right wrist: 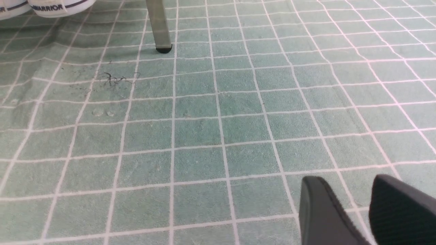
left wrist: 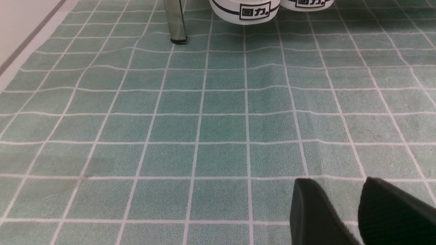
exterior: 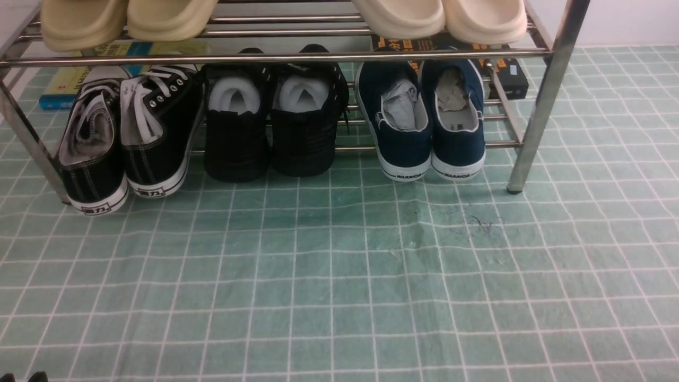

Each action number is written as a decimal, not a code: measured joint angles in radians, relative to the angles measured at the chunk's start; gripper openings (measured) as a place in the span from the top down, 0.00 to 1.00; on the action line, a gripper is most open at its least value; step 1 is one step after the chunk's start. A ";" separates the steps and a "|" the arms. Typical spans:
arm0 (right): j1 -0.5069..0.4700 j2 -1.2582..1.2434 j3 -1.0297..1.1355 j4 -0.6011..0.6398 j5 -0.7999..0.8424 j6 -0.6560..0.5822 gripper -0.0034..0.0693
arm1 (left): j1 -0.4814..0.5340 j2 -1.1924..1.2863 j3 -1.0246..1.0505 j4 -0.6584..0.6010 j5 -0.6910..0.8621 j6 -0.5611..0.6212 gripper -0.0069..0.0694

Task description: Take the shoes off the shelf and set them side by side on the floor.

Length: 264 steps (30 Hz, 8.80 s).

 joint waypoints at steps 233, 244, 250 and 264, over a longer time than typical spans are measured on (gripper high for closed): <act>0.588 2.047 -1.705 -0.440 0.270 0.401 0.44 | 0.000 -0.001 0.000 0.028 0.001 0.000 0.59; 0.612 2.003 -1.704 -0.395 0.403 0.352 0.92 | 0.000 -0.001 0.000 0.028 0.001 0.000 0.59; 0.700 1.817 -1.698 -0.236 0.621 0.258 0.92 | 0.000 -0.001 0.000 0.028 0.001 0.000 0.59; 0.767 1.594 -1.679 -0.134 0.874 0.179 0.92 | 0.000 -0.001 0.000 0.029 0.001 0.000 0.59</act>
